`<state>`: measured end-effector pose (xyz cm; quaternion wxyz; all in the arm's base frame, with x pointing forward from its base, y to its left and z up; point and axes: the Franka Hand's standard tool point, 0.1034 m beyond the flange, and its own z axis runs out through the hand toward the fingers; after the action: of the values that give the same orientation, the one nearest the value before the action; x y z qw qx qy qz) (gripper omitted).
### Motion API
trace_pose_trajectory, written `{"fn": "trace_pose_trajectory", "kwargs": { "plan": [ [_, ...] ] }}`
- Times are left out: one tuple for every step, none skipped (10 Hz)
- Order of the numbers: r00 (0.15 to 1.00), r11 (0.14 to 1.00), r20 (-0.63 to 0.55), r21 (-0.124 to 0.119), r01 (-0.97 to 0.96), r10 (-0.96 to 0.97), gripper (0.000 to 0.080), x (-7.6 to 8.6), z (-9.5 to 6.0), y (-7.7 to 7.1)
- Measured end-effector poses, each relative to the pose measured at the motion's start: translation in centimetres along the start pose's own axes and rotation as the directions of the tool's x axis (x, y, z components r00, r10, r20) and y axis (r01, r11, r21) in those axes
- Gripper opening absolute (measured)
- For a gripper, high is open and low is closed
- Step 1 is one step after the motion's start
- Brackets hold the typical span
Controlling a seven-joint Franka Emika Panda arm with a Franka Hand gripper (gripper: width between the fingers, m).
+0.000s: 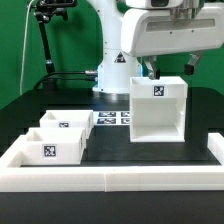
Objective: Assemble drawer
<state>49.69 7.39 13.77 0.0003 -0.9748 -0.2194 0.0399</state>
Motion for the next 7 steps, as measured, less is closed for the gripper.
{"fn": "trace_pose_trajectory", "kwargs": {
  "plan": [
    [1.0,1.0,0.0,0.0,0.0,0.0,0.065,0.0,0.0,0.0],
    [1.0,1.0,-0.002,0.001,-0.013,0.013,0.065,-0.1,0.2,0.0],
    [0.99,0.991,-0.036,0.002,-0.134,0.134,0.065,-1.0,0.7,-0.5],
    [0.979,0.979,-0.025,0.002,-0.203,0.203,0.065,-2.4,1.1,-1.8],
    [0.967,0.967,-0.023,0.001,-0.256,0.255,0.065,-2.6,1.0,-2.5],
    [0.954,0.954,-0.015,0.003,-0.3,0.3,0.065,-2.7,1.0,-3.0],
    [0.946,0.946,0.001,0.006,-0.323,0.323,0.065,-2.9,1.2,-3.4]
  ]
}}
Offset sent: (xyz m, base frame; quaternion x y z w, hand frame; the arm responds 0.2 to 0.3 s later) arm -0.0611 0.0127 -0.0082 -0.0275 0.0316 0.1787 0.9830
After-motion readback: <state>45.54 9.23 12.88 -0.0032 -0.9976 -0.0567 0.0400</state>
